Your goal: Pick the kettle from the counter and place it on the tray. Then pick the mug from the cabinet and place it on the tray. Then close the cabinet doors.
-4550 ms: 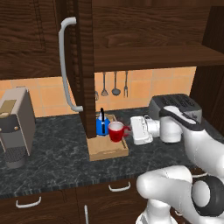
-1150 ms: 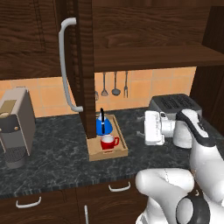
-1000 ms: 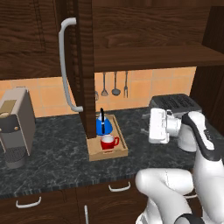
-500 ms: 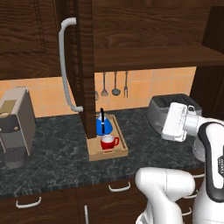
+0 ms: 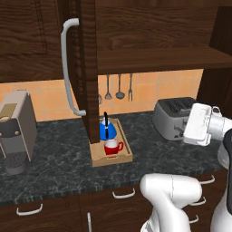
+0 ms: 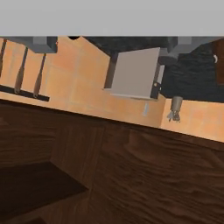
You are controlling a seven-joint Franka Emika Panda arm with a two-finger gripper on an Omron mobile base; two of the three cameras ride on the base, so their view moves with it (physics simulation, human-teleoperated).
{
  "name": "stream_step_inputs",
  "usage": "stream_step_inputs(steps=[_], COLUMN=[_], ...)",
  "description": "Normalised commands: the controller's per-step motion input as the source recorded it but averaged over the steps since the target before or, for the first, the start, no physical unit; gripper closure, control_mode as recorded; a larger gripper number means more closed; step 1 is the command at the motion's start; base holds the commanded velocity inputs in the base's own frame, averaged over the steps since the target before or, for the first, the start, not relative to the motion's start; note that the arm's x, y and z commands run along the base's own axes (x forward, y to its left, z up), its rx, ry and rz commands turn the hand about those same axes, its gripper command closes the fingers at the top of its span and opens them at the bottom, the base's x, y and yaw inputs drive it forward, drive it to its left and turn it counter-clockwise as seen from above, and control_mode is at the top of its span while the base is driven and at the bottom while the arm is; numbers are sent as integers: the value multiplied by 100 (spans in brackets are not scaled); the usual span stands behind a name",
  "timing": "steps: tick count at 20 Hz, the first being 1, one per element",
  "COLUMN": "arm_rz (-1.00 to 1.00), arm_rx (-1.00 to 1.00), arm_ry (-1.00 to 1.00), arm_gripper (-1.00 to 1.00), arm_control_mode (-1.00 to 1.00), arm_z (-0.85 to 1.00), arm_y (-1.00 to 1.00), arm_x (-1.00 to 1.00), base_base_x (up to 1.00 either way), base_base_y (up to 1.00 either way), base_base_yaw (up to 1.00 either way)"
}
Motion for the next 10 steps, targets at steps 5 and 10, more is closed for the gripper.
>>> stream_step_inputs(steps=[5,10], arm_rz=[-19,-17], arm_rx=[14,17], arm_ry=[-5,-10], arm_gripper=[-100,-100], arm_control_mode=[-100,-100], arm_z=[1,23], arm_y=[-58,-84], arm_x=[-52,-38], base_base_x=[0,0], base_base_y=[0,0], base_base_yaw=[0,0])
